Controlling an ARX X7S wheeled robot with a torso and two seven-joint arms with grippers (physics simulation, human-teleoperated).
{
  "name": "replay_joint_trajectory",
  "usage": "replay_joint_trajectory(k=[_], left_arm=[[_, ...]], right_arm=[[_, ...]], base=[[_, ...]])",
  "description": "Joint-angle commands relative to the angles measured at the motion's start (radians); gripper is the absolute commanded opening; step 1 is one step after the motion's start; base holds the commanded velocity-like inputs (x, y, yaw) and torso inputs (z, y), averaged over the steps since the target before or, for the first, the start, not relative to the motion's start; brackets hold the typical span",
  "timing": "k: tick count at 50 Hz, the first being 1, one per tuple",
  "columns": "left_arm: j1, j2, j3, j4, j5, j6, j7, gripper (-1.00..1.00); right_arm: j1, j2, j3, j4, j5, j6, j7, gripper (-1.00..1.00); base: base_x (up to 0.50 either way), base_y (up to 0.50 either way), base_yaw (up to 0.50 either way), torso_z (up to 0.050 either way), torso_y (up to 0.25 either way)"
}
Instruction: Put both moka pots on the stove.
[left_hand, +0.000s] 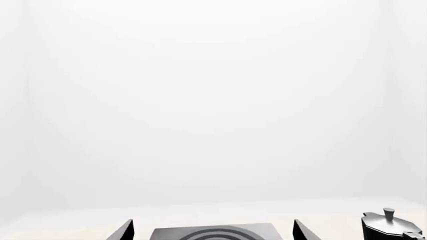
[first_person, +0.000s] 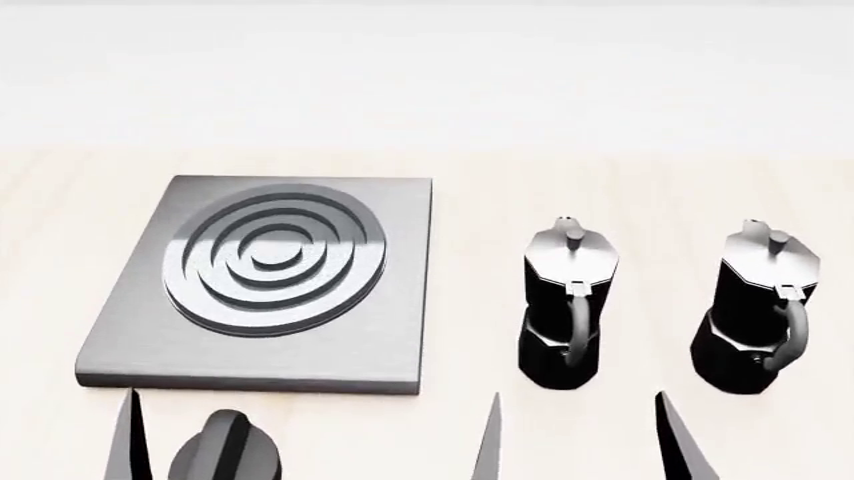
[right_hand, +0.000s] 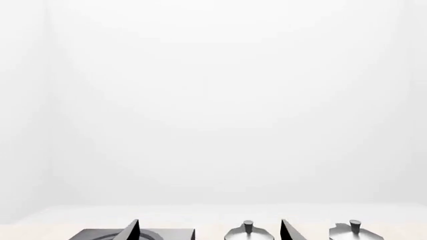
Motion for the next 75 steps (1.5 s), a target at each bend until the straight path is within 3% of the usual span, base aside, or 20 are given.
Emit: replay_joint_trajectory(k=[1, 75], left_arm=[[-0.001, -0.011, 0.008, -0.001, -0.006, 0.003, -0.012, 1.0], [-0.02, -0.063, 0.055, -0.021, -0.031, 0.015, -0.065, 1.0]], right_arm=[[0.002, 0.011, -0.004, 0.003, 0.011, 0.0, 0.014, 1.0], [0.025, 0.061, -0.054, 0.031, 0.021, 0.002, 0.072, 1.0]], base=[[0.0, 0.1, 0.0, 0.0, 0.0], [0.0, 0.12, 0.0, 0.0, 0.0]])
